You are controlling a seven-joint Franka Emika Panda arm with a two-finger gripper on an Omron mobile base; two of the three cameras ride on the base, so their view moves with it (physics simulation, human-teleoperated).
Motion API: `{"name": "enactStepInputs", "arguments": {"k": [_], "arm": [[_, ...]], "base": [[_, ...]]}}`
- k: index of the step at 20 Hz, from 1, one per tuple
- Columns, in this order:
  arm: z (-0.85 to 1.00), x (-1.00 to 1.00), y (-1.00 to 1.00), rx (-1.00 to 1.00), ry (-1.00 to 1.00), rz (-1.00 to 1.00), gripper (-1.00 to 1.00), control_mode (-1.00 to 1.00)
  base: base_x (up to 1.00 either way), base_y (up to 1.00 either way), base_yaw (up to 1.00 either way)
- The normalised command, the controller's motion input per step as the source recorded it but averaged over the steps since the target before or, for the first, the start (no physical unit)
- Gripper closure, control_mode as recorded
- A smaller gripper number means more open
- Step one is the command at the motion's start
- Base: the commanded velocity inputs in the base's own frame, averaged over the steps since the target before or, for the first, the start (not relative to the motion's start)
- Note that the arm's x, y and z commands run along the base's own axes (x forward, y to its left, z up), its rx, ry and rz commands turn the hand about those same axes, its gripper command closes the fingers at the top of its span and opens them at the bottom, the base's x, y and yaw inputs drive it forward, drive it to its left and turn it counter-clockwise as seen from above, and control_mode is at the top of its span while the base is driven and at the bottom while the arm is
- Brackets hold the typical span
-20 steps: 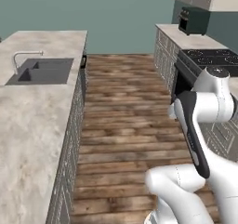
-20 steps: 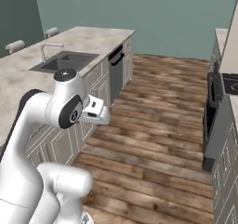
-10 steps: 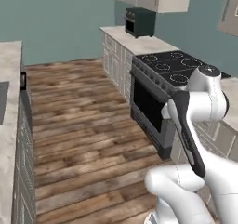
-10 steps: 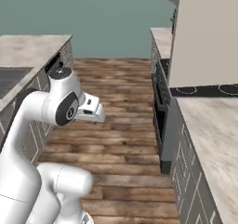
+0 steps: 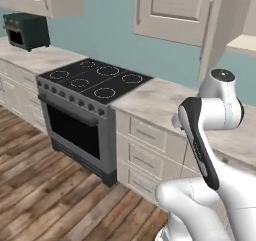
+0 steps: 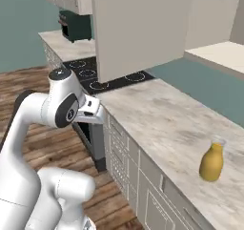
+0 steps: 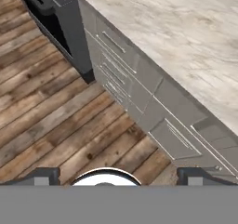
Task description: There is a tray on the dining counter. Grab the cup, mug, and pitcher and place them on the tray. The pitcher may be placed next to the tray if it cannot fit the tray.
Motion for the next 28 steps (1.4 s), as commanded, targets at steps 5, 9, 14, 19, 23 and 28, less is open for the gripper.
{"name": "enactStepInputs", "arguments": {"k": [5,9,14,19,23,28], "arm": [[0.0,0.0,0.0,0.0,0.0,0.0,-1.0,1.0],[0.0,0.0,0.0,0.0,0.0,0.0,-1.0,1.0],[0.0,0.0,0.0,0.0,0.0,0.0,-1.0,1.0],[0.0,0.0,0.0,0.0,0.0,0.0,-1.0,1.0],[0.0,0.0,0.0,0.0,0.0,0.0,-1.0,1.0],[0.0,0.0,0.0,0.0,0.0,0.0,-1.0,1.0]], "base": [[0.02,-0.49,-0.72],[0.0,-0.6,-0.61],[0.0,-0.87,-0.34],[0.15,-0.59,-0.29],[0.19,0.01,-0.36],[0.09,0.62,-0.29]]}}
